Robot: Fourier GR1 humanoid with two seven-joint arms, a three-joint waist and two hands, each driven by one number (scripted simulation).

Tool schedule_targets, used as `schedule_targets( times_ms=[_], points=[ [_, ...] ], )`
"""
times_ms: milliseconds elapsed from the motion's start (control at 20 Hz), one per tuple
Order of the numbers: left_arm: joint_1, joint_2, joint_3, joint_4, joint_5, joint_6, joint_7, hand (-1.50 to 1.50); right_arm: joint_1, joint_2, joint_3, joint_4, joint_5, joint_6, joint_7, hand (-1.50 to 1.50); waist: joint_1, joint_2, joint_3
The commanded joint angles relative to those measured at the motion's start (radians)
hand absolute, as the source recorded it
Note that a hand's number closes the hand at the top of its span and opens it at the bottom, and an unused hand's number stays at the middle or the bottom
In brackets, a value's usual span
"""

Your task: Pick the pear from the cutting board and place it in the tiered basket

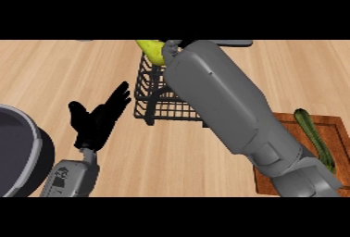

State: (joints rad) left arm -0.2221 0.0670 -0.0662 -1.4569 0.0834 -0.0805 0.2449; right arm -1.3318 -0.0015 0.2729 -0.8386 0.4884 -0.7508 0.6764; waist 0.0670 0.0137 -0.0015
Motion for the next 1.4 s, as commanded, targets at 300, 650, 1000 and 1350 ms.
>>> schedule_targets(
  times_ms=[300, 650, 1000, 1350],
  points=[
    [0.066, 0.04, 0.061, -0.043, 0.034, -0.004, 0.006, 0.0, 0.048, -0.009, -0.066, -0.038, 0.078, -0.222, 0.173, -1.5, -0.08, -0.026, 0.002],
    [0.093, 0.03, 0.065, -0.045, 0.007, 0.04, 0.018, 0.0, 0.33, -0.206, -0.008, -0.48, 0.04, 0.063, 0.246, -1.5, -0.14, -0.042, 0.004],
    [0.105, 0.047, 0.104, -0.015, 0.049, 0.005, -0.014, 0.0, 0.578, -0.424, -0.013, -0.907, -0.137, 0.298, 0.304, -1.5, -0.169, -0.042, 0.004],
    [0.091, 0.038, 0.107, -0.037, 0.028, 0.046, -0.003, 0.0, 0.877, -0.648, -0.19, -1.346, -0.323, 0.394, 0.374, -1.5, -0.189, -0.039, 0.005]
  ],
)
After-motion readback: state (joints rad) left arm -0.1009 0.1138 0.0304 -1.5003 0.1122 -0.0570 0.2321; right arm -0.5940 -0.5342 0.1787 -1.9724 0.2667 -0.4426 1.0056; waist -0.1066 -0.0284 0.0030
